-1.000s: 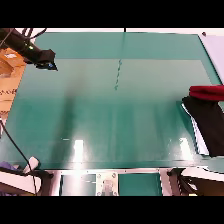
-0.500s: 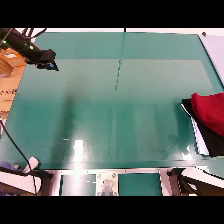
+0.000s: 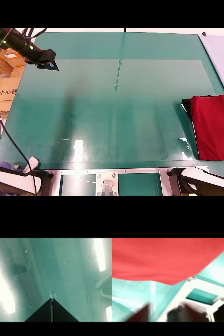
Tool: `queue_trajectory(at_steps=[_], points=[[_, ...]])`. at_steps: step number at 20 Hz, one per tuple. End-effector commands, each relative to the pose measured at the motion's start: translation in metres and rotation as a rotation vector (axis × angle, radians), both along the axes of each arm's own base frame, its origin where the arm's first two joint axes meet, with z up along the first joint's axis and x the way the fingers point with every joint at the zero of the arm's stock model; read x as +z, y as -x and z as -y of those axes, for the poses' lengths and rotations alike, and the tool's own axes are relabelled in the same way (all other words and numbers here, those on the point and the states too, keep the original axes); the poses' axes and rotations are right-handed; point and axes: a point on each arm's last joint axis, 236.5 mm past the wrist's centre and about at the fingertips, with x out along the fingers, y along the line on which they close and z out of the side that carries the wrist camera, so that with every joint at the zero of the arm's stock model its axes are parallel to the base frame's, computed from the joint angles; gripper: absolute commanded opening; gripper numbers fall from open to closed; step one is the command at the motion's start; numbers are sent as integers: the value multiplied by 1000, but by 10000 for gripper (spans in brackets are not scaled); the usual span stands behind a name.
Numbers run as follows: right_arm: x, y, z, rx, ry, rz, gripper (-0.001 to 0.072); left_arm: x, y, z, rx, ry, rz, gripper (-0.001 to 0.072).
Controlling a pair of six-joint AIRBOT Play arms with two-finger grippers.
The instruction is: Fold the shirts.
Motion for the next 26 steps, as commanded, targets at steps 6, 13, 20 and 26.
queue_trajectory(at_steps=[6,13,20,26], points=[[120,-214,-77,460,152,714,16,51,-6,9,31,51,176,20],[20,-166,-240,991,114,632,14,-53,120,28,64,22,-51,20],[-35,-123,-273,1070,33,565,15,-89,166,21,103,3,-128,22],[-35,-123,-273,1070,33,565,15,-88,158,21,114,8,-99,22]])
